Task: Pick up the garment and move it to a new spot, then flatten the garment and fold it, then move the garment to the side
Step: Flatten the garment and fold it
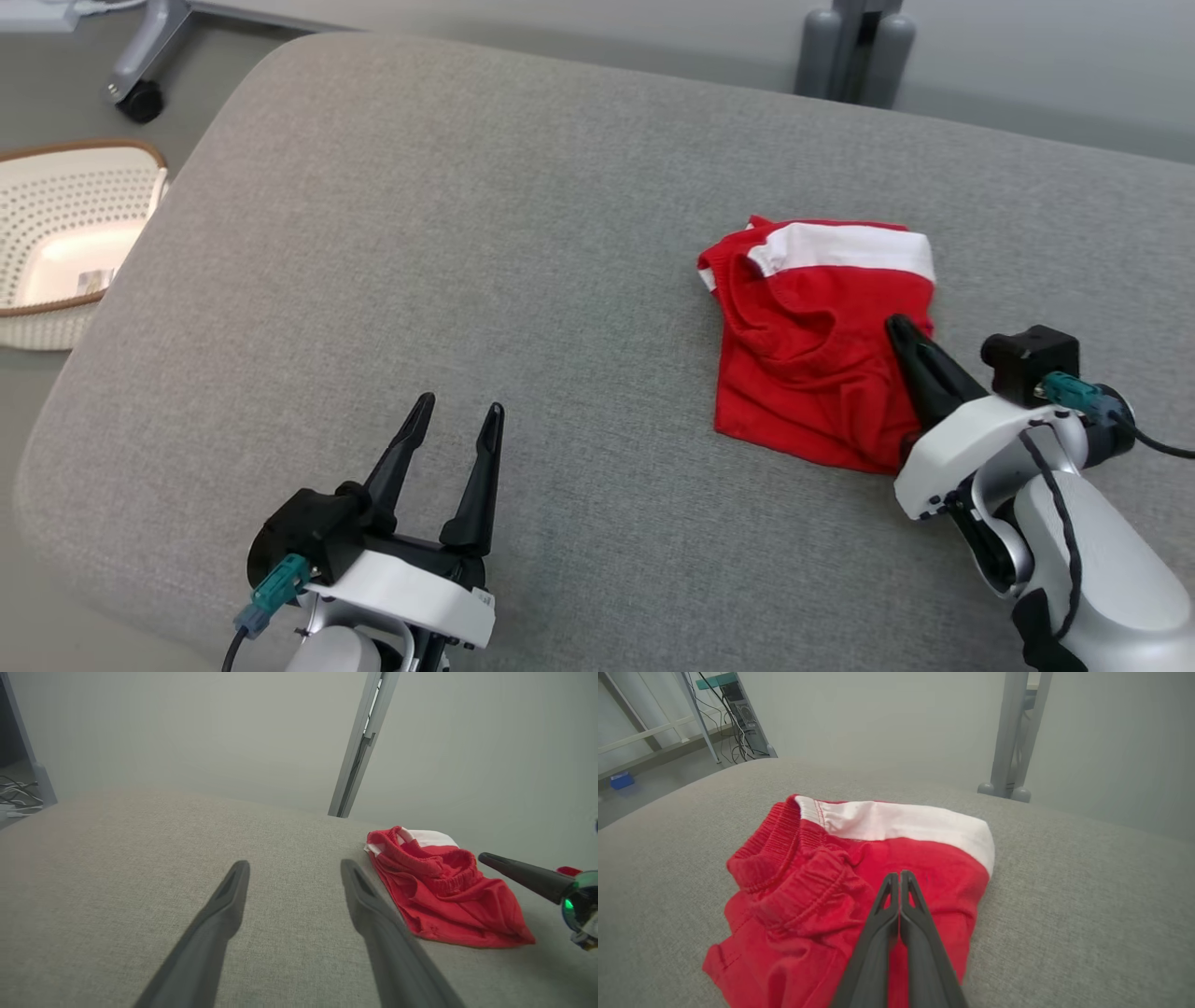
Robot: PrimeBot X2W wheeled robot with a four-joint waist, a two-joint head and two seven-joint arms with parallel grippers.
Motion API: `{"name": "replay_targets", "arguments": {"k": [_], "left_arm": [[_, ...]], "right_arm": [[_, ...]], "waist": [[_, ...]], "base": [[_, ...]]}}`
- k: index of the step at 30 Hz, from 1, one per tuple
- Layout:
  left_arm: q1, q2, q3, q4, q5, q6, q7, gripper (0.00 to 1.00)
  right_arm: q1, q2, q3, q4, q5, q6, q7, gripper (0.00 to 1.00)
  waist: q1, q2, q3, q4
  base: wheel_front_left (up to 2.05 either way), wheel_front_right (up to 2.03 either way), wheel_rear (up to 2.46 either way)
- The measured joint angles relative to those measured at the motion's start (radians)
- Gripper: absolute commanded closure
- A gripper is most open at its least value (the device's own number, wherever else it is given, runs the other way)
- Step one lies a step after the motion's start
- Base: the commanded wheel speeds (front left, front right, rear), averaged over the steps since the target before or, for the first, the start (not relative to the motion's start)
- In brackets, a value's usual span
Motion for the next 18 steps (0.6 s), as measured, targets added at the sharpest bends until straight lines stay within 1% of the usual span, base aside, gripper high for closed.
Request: {"name": "replay_targets", "arguments": {"k": [3, 8, 12, 18], "left_arm": [[-0.006, 0.000, -0.003, -0.004, -0.007, 0.002, 0.000, 0.00], [-0.014, 0.000, -0.013, -0.008, -0.015, 0.007, 0.000, 0.00], [-0.015, 0.000, -0.017, -0.010, -0.020, 0.010, 0.000, 0.00], [-0.015, 0.000, -0.030, -0.009, -0.027, 0.014, 0.000, 0.00]], "right_arm": [[-0.042, 0.006, 0.041, 0.075, 0.011, 0.000, -0.017, 1.00], [-0.074, 0.026, 0.096, 0.150, 0.024, 0.000, -0.040, 1.00], [-0.097, 0.053, 0.161, 0.162, 0.038, 0.000, -0.057, 1.00], [-0.110, 0.073, 0.230, 0.169, 0.072, 0.000, -0.065, 1.00]], "waist": [[0.0000, 0.0000, 0.023, 0.026], [0.0000, 0.0000, 0.044, 0.051], [0.0000, 0.0000, 0.053, 0.060], [0.0000, 0.0000, 0.052, 0.066]], "base": [[0.00, 0.00, 0.00], [0.00, 0.00, 0.00], [0.00, 0.00, 0.00], [0.00, 0.00, 0.00]]}}
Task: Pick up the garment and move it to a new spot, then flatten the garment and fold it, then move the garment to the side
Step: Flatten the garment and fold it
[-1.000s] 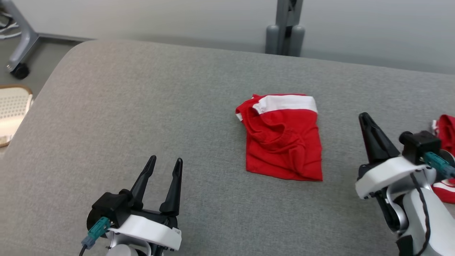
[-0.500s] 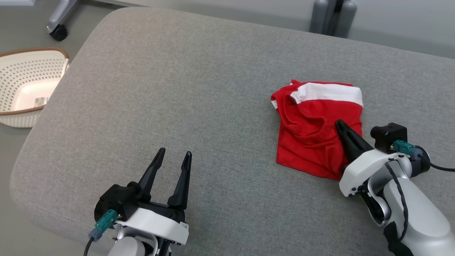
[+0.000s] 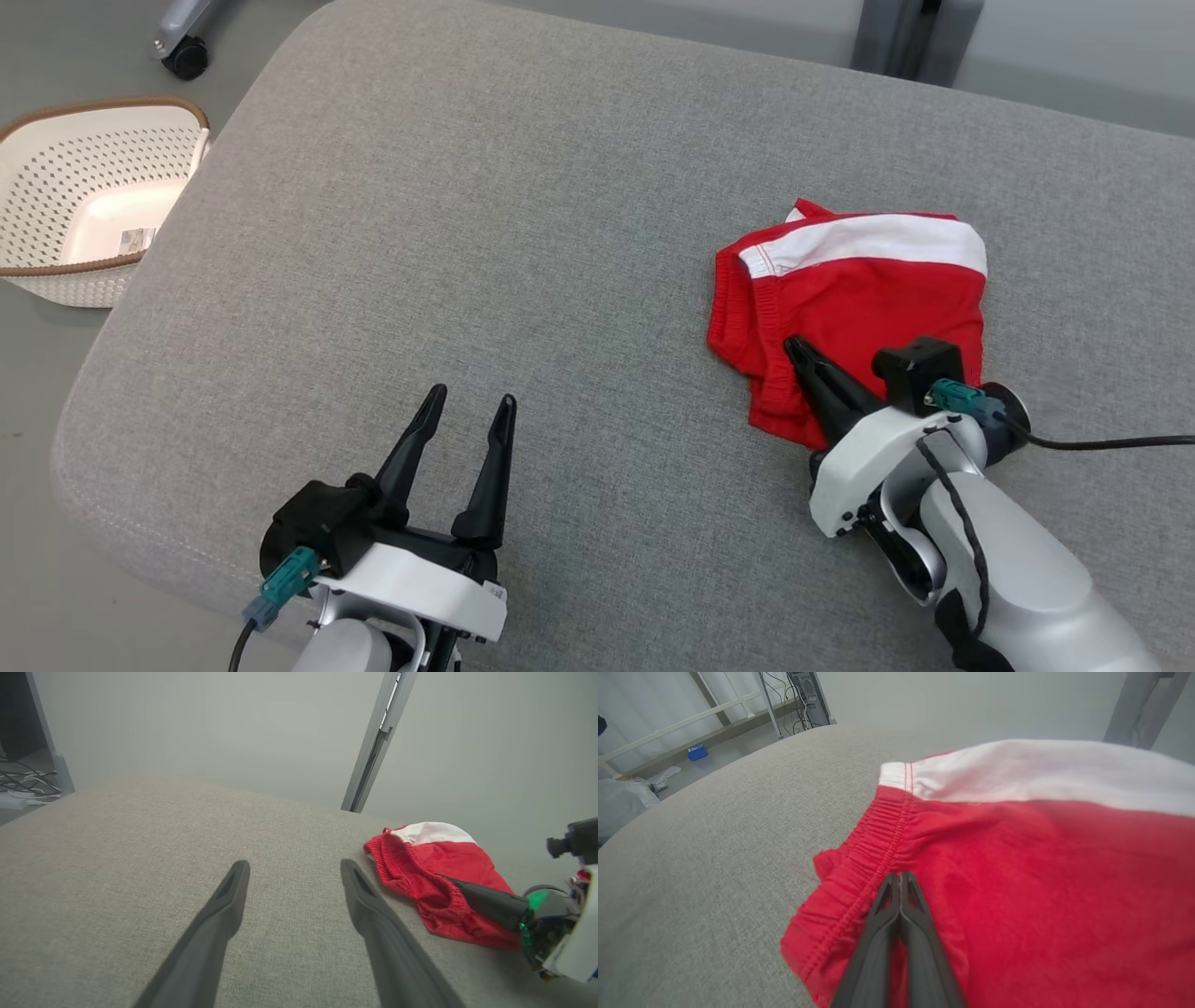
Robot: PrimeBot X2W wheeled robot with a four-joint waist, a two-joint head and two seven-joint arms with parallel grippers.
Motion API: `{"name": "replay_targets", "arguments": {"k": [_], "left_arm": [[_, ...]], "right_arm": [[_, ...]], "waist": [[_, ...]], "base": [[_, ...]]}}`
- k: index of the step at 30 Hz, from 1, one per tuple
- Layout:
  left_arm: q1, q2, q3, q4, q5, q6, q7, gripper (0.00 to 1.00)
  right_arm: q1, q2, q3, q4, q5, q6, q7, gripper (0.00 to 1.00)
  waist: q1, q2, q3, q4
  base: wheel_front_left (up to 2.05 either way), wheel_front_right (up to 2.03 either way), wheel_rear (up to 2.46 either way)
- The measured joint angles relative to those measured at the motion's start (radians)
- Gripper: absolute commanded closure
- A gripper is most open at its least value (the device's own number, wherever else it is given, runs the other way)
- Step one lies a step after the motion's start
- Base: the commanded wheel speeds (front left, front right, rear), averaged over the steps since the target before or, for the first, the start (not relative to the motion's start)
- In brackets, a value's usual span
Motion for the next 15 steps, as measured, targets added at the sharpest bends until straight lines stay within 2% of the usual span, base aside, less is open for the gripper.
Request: {"name": "replay_targets", "arguments": {"k": [6, 15], "left_arm": [[-0.002, 0.000, -0.005, 0.003, -0.007, 0.004, 0.000, 0.00], [0.000, 0.000, 0.028, 0.012, 0.012, 0.002, 0.000, 0.00]], "right_arm": [[-0.019, 0.001, 0.063, 0.047, 0.004, 0.000, 0.012, 1.00], [-0.042, 0.000, 0.028, 0.047, 0.044, 0.000, -0.036, 1.00]], "waist": [[0.0000, 0.0000, 0.001, 0.001], [0.0000, 0.0000, -0.043, -0.036]], "base": [[0.00, 0.00, 0.00], [0.00, 0.00, 0.00]]}}
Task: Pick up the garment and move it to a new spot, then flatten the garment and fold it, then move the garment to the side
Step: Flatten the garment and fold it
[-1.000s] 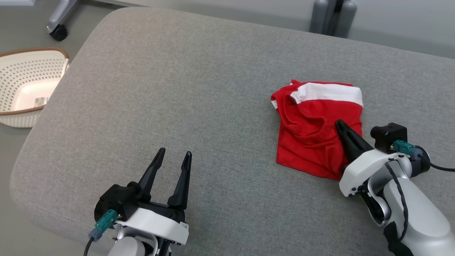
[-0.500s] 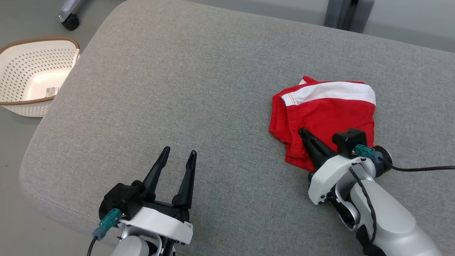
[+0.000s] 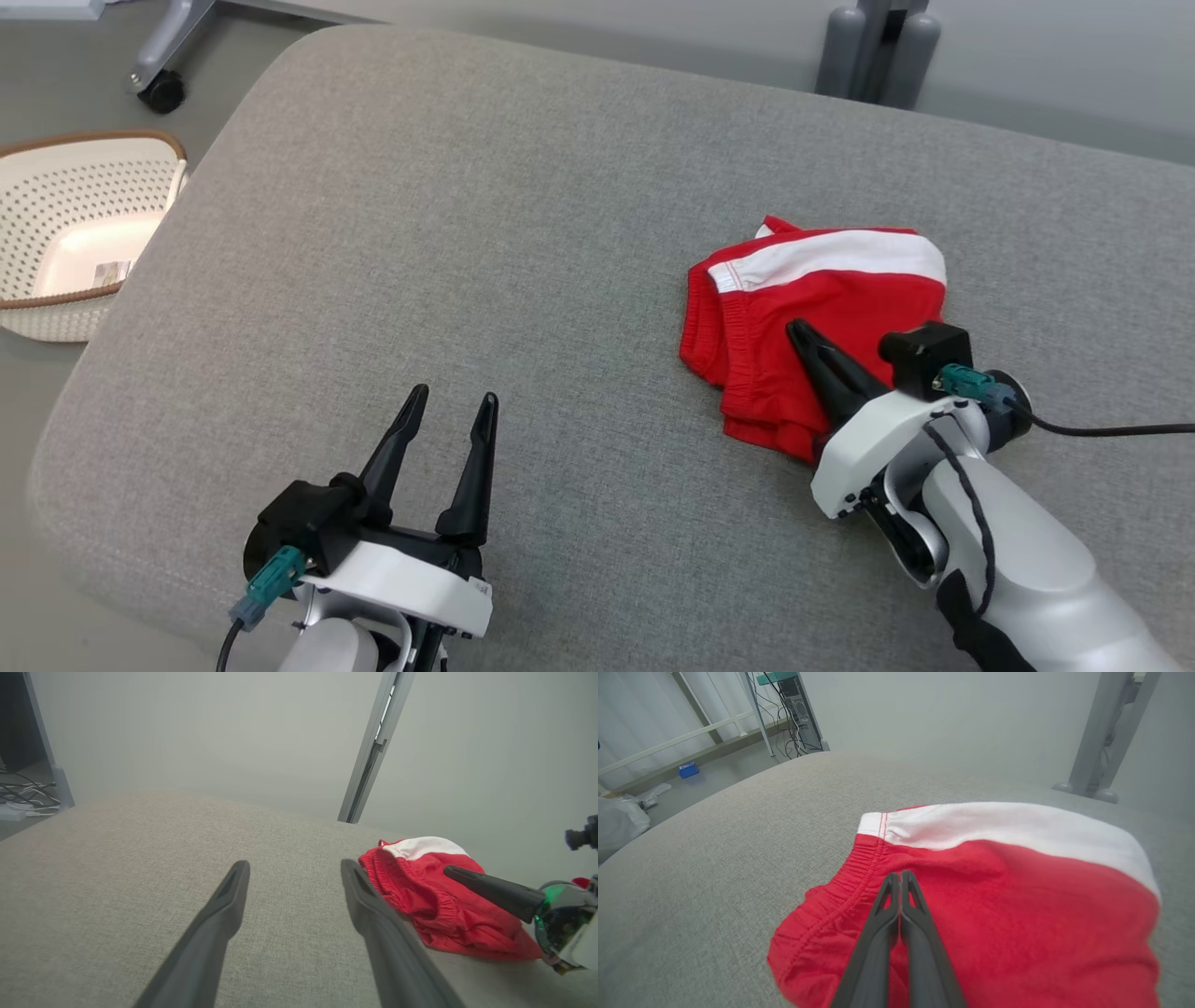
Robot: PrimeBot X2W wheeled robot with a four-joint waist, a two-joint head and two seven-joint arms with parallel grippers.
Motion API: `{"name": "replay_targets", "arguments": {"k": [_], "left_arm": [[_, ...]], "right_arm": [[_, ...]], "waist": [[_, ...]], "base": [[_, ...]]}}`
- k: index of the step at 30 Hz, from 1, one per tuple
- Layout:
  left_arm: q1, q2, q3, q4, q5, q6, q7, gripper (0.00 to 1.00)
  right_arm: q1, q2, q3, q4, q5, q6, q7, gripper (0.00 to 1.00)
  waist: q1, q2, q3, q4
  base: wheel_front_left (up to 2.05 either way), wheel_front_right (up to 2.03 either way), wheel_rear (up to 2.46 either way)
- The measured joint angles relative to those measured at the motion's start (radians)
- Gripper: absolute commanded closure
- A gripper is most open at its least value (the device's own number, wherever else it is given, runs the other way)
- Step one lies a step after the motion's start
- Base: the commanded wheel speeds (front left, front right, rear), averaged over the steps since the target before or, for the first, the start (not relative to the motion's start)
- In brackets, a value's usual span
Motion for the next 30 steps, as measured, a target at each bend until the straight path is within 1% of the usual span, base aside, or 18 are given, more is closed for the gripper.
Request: {"name": "replay_targets", "arguments": {"k": [4, 8, 12, 14, 20, 25, 27, 30], "left_arm": [[0.006, -0.001, 0.016, -0.001, 0.009, -0.006, 0.000, 0.00], [0.023, 0.000, 0.042, -0.005, 0.009, -0.009, 0.000, 0.00], [0.039, -0.001, 0.060, -0.008, 0.020, -0.016, 0.000, 0.00], [0.044, -0.001, 0.075, -0.011, 0.020, -0.016, 0.000, 0.00], [0.061, 0.000, 0.114, -0.025, 0.017, -0.007, 0.000, 0.00], [0.073, 0.000, 0.129, -0.031, 0.022, -0.005, 0.000, 0.00], [0.086, -0.001, 0.132, -0.030, 0.022, -0.005, 0.000, 0.00], [0.101, -0.001, 0.136, -0.029, 0.022, -0.003, 0.000, 0.00]], "right_arm": [[0.008, -0.011, -0.042, -0.024, 0.019, 0.000, -0.009, 1.00], [0.038, -0.040, -0.093, -0.086, 0.024, 0.000, -0.017, 1.00], [0.085, -0.081, -0.163, -0.161, -0.024, 0.000, -0.019, 1.00], [0.118, -0.088, -0.216, -0.202, -0.044, 0.000, -0.020, 1.00], [0.245, -0.070, -0.351, -0.347, -0.151, 0.000, -0.021, 1.00], [0.370, -0.018, -0.465, -0.459, -0.206, 0.000, -0.021, 1.00], [0.425, 0.011, -0.499, -0.493, -0.215, 0.000, -0.022, 1.00], [0.494, 0.036, -0.529, -0.540, -0.242, 0.000, -0.021, 1.00]], "waist": [[0.0000, 0.0000, -0.029, -0.023], [0.0000, 0.0000, -0.074, -0.060], [0.0000, 0.0000, -0.124, -0.098], [0.0000, 0.0000, -0.148, -0.117], [0.0000, 0.0000, -0.203, -0.184], [0.0000, 0.0000, -0.230, -0.225], [0.0000, 0.0000, -0.238, -0.235], [0.0000, 0.0000, -0.243, -0.244]], "base": [[0.00, 0.00, 0.00], [0.00, 0.00, 0.00], [0.00, 0.00, 0.00], [0.00, 0.00, 0.00], [0.00, 0.00, 0.00], [0.00, 0.00, 0.00], [0.00, 0.00, 0.00], [0.00, 0.00, 0.00]]}}
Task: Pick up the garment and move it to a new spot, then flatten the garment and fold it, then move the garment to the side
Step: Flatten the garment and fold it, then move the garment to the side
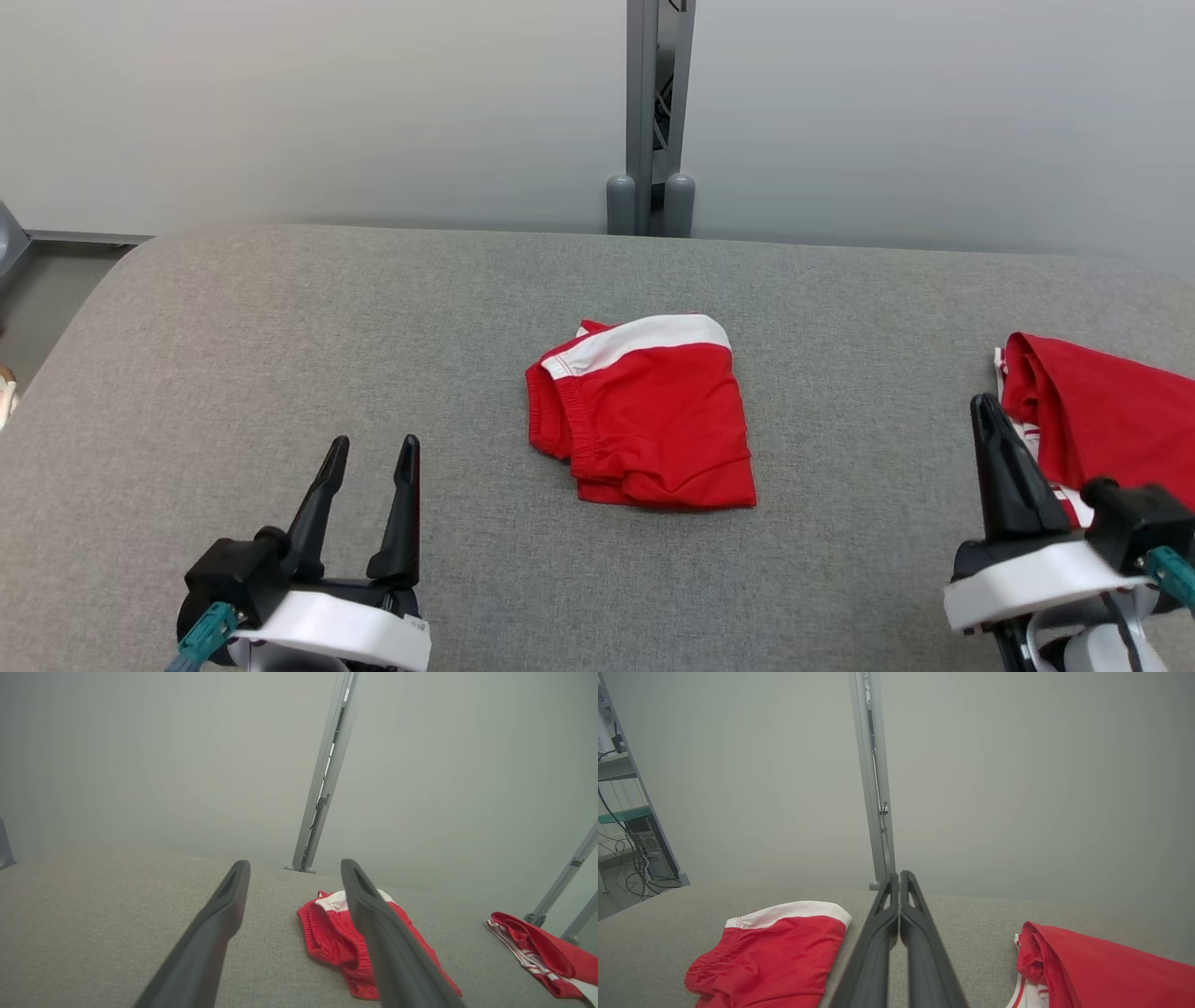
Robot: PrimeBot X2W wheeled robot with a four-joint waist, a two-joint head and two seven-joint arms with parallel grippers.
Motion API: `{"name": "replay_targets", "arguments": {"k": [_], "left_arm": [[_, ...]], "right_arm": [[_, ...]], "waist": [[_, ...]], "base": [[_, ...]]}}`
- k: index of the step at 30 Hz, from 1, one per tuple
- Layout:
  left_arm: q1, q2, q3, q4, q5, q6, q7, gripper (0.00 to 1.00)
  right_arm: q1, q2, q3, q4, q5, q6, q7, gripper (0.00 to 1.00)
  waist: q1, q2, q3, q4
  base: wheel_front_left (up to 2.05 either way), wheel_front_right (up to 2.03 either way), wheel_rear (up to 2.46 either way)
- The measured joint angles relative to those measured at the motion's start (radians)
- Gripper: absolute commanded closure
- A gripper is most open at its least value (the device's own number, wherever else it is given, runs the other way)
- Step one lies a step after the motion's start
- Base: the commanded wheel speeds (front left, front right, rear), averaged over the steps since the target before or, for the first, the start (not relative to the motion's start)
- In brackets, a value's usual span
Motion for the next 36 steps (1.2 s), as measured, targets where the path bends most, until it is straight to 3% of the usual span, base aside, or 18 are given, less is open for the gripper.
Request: {"name": "replay_targets", "arguments": {"k": [8, 9, 10, 22, 26, 30, 31, 36], "left_arm": [[0.035, 0.000, 0.021, 0.032, -0.015, 0.010, 0.000, 0.00], [0.035, 0.001, 0.021, 0.032, -0.015, 0.010, 0.000, 0.00], [0.035, 0.001, 0.022, 0.032, -0.015, 0.010, 0.000, 0.00], [0.035, 0.000, 0.017, 0.031, -0.005, 0.007, 0.000, 0.00], [0.035, 0.001, 0.003, 0.028, -0.006, 0.005, 0.000, 0.00], [0.028, 0.000, -0.018, 0.030, 0.001, 0.003, 0.000, 0.00], [0.014, 0.001, -0.030, 0.028, 0.005, -0.001, 0.000, 0.00], [-0.014, 0.000, -0.055, 0.030, 0.011, -0.005, 0.000, 0.00]], "right_arm": [[0.098, 0.036, -0.007, -0.051, -0.012, 0.000, 0.000, 1.00], [0.103, 0.038, -0.012, -0.055, -0.007, 0.000, 0.000, 0.96], [0.107, 0.039, -0.014, -0.057, -0.006, 0.000, 0.000, 0.00], [0.115, 0.044, -0.032, -0.027, -0.006, 0.000, 0.006, 0.00], [0.114, 0.044, -0.034, -0.005, 0.049, 0.000, 0.034, 0.00], [0.074, 0.046, -0.003, 0.022, 0.165, 0.000, 0.140, 0.00], [0.034, 0.043, 0.015, 0.028, 0.264, 0.000, 0.222, 0.00], [-0.057, -0.009, 0.044, 0.040, 0.475, 0.000, 0.415, 0.00]], "waist": [[0.0000, 0.0000, -0.002, -0.013], [0.0000, 0.0000, -0.002, -0.013], [0.0000, 0.0000, -0.002, -0.013], [0.0000, 0.0000, 0.001, -0.002], [0.0000, 0.0000, 0.007, 0.008], [0.0000, 0.0000, 0.030, 0.018], [0.0000, 0.0000, 0.047, 0.026], [0.0000, 0.0000, 0.098, 0.054]], "base": [[0.00, 0.00, 0.00], [0.00, 0.00, 0.00], [0.00, 0.00, 0.00], [0.00, 0.00, 0.00], [0.00, 0.00, 0.00], [0.00, 0.00, 0.00], [0.00, 0.00, 0.00], [0.00, 0.00, 0.00]]}}
